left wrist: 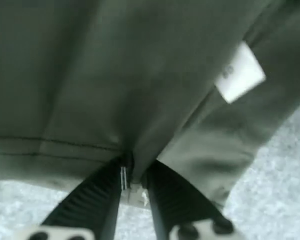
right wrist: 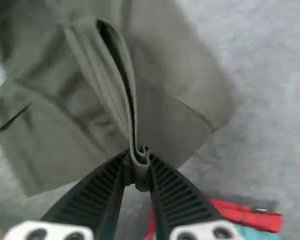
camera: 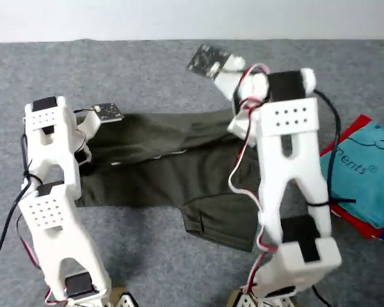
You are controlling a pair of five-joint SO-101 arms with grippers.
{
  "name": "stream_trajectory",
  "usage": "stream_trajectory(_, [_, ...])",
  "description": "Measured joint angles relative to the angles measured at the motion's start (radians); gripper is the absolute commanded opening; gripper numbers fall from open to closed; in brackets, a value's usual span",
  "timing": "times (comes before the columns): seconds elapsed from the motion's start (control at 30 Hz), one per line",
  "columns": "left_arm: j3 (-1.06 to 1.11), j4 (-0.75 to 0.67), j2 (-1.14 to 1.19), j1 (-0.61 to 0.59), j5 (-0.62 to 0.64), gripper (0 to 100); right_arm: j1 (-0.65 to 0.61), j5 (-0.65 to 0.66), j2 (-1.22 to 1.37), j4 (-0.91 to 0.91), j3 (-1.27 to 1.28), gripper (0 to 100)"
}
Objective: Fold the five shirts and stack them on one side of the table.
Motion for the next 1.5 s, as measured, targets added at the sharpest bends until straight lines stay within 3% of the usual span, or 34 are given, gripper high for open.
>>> stream_trajectory(0.57, [-0.002,0.028,0.000,-0.023,-0.074,1,-0.014,-0.032,-0.474,-0.072,0.733,0.9])
stream_trajectory(0.63, [-0.002,0.031,0.000,-0.026,-0.074,6,-0.014,-0.032,-0.506,-0.107,0.798,1.7])
stream_trajectory(0.73, [-0.002,0.031,0.000,-0.028,-0.074,15,-0.014,-0.032,-0.535,-0.126,0.850,11.3])
stream_trajectory(0.83, [-0.002,0.031,0.000,-0.044,-0.066,18,-0.012,-0.044,-0.562,-0.126,0.853,22.7])
stream_trajectory(1.07, [0.014,0.031,-0.089,-0.098,-0.055,20,-0.037,-0.124,-0.598,-0.046,0.838,24.2])
stream_trajectory(1.23, [0.052,0.031,-0.221,-0.098,-0.055,19,-0.048,-0.127,-0.597,-0.072,0.792,19.8])
stream_trajectory(1.43, [0.060,0.031,-0.279,-0.098,-0.051,1,-0.046,-0.127,-0.462,-0.270,0.792,2.8])
stream_trajectory(1.5, [0.077,0.020,-0.279,-0.092,-0.049,1,-0.049,-0.150,-0.394,-0.338,0.792,0.8])
